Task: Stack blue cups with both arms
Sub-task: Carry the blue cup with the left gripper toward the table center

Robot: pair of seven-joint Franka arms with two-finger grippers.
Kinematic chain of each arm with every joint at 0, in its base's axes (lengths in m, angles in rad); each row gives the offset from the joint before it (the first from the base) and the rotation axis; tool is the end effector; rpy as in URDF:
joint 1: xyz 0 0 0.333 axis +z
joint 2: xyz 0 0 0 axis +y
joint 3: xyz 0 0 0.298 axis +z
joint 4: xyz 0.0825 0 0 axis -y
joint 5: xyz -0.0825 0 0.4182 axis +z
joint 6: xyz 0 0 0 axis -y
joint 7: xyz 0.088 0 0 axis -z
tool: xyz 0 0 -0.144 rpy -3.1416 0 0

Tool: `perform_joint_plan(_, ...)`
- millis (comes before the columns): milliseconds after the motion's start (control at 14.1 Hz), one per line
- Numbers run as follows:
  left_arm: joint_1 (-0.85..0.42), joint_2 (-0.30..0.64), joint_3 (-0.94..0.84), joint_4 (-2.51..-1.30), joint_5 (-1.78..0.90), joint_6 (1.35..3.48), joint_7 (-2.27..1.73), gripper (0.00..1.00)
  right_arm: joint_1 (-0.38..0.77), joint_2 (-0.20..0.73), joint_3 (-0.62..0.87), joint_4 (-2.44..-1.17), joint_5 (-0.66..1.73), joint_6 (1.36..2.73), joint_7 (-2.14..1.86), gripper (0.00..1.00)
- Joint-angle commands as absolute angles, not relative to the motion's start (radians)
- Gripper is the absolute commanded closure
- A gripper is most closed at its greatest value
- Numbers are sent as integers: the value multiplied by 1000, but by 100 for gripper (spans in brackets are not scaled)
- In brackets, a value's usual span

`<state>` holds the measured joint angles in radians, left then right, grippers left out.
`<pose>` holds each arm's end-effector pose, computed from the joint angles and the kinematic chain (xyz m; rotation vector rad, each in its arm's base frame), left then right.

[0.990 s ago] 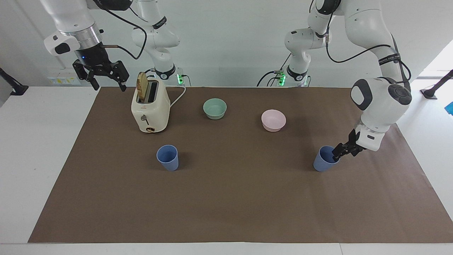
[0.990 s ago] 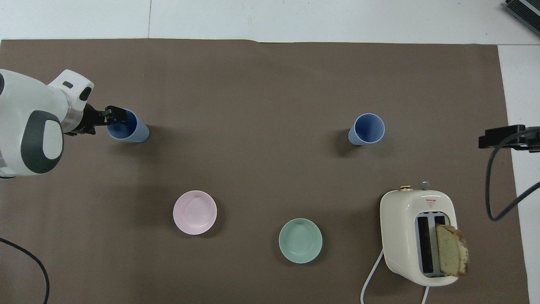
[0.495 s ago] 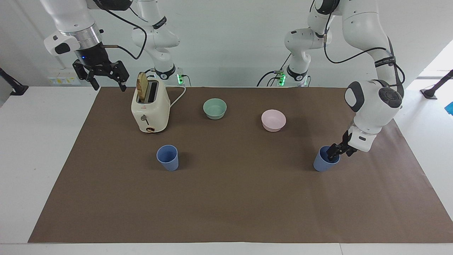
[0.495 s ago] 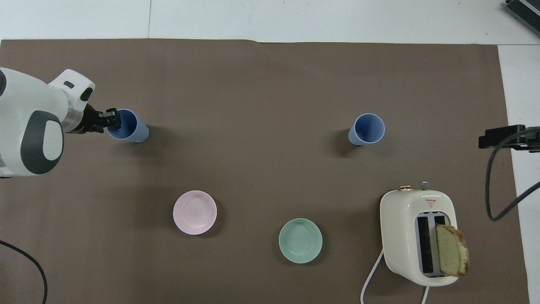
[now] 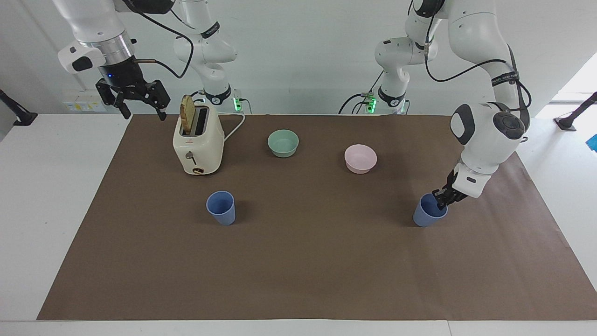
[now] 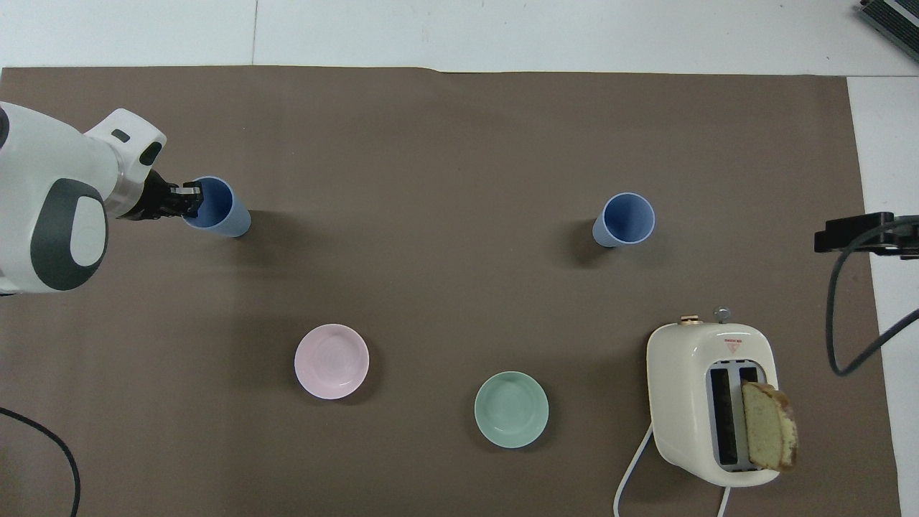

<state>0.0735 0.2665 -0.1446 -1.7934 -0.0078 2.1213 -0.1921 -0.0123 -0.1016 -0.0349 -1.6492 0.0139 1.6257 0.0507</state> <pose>0.6612 -0.0441 0.3385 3.0811 0.2023 0.0891 0.5664 -0.0256 0.5933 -3.1179 0.1530 -0.1218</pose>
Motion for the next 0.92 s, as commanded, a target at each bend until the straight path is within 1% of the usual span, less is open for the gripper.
perform_joint_plan(0, -7, 230, -135, -1741, 12, 2036, -265, 100, -23, -106, -26, -1652, 17, 1632, 66, 0)
perform_joint_plan(141, -93, 212, -133, -1741, 14, 2031, -397, 100, -23, -106, -26, -1652, 17, 1632, 66, 0)
perform_joint_plan(495, -290, 215, -135, -1747, 14, 2057, -678, 100, -23, -106, -26, -1652, 17, 1632, 66, 0)
perform_joint_plan(637, -337, 227, -137, -1756, 14, 2118, -739, 100, -23, -106, -26, -1652, 15, 1631, 67, 0)
perform_joint_plan(849, -383, 262, -135, -1759, 14, 2147, -770, 100, -25, -106, -29, -1652, 17, 1631, 66, 0)
